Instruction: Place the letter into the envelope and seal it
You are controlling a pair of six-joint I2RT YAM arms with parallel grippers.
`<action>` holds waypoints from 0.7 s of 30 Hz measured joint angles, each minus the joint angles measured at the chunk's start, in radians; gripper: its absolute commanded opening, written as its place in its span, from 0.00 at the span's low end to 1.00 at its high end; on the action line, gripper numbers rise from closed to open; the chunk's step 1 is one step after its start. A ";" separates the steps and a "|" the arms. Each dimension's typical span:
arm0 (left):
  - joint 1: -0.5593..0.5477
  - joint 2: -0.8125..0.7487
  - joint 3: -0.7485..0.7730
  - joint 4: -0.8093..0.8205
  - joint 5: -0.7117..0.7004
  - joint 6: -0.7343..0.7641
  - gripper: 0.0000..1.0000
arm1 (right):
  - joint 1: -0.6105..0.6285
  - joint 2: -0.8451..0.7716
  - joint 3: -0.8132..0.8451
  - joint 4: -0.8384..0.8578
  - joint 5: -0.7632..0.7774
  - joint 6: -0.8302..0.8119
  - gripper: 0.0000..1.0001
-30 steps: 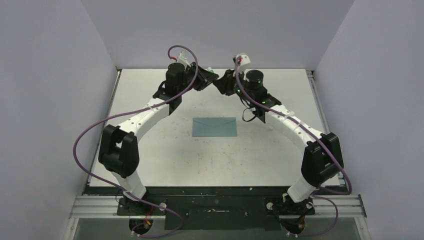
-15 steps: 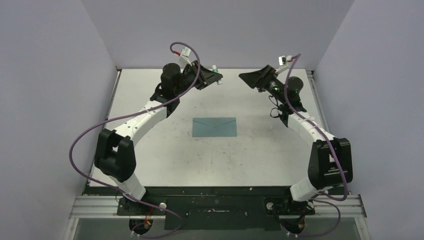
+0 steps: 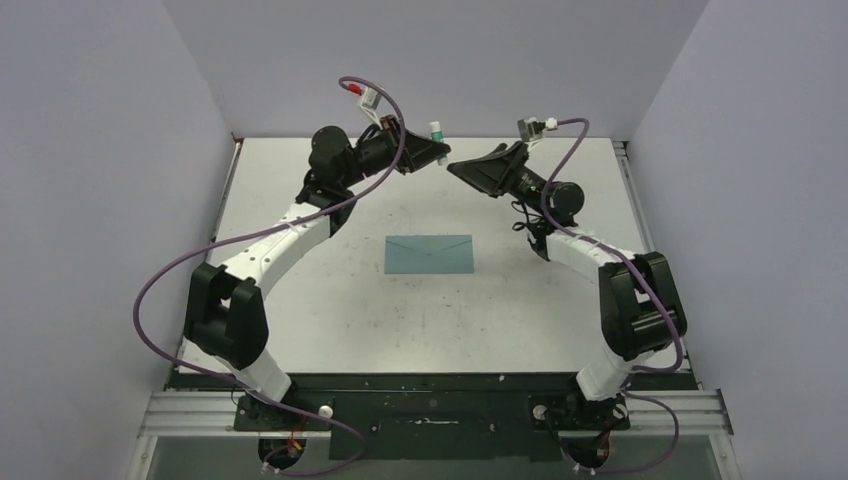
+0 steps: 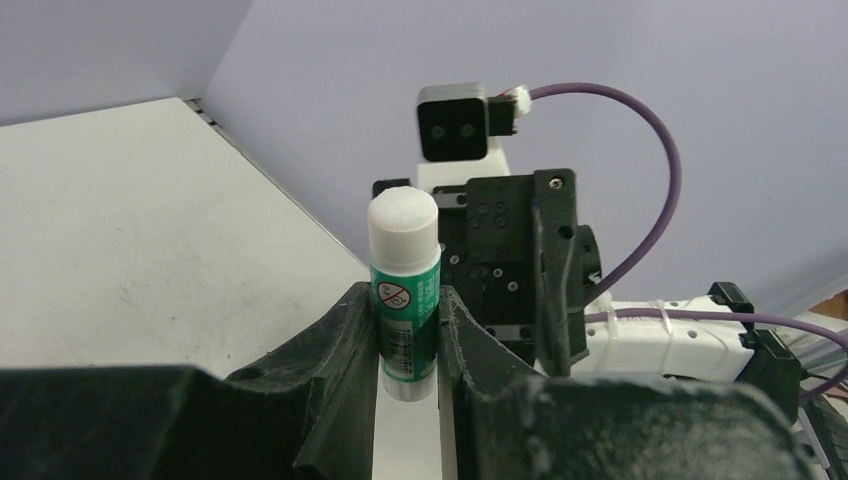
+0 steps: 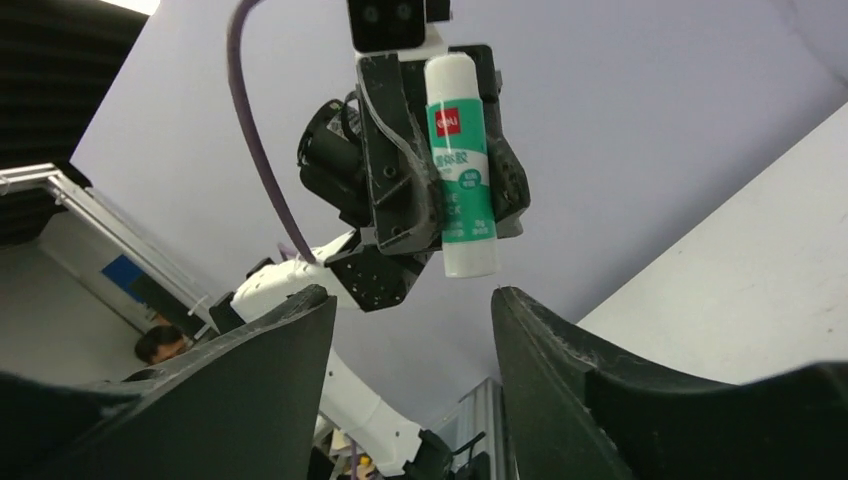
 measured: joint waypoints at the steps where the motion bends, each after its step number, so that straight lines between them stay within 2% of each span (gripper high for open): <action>1: -0.002 0.000 0.000 0.008 0.005 0.000 0.00 | 0.017 0.016 0.005 0.012 -0.002 0.013 0.51; 4: -0.008 0.000 0.000 0.024 0.016 -0.005 0.00 | 0.054 0.055 0.018 0.045 -0.006 0.042 0.48; 9: -0.015 -0.010 -0.013 0.040 0.023 -0.016 0.00 | 0.067 0.077 0.025 0.084 -0.004 0.076 0.50; 16: -0.015 -0.023 -0.027 0.059 0.024 -0.050 0.00 | 0.067 0.091 0.043 0.112 0.015 0.092 0.39; 21: -0.015 -0.024 -0.038 0.080 0.024 -0.074 0.00 | 0.067 0.110 0.055 0.123 0.026 0.102 0.35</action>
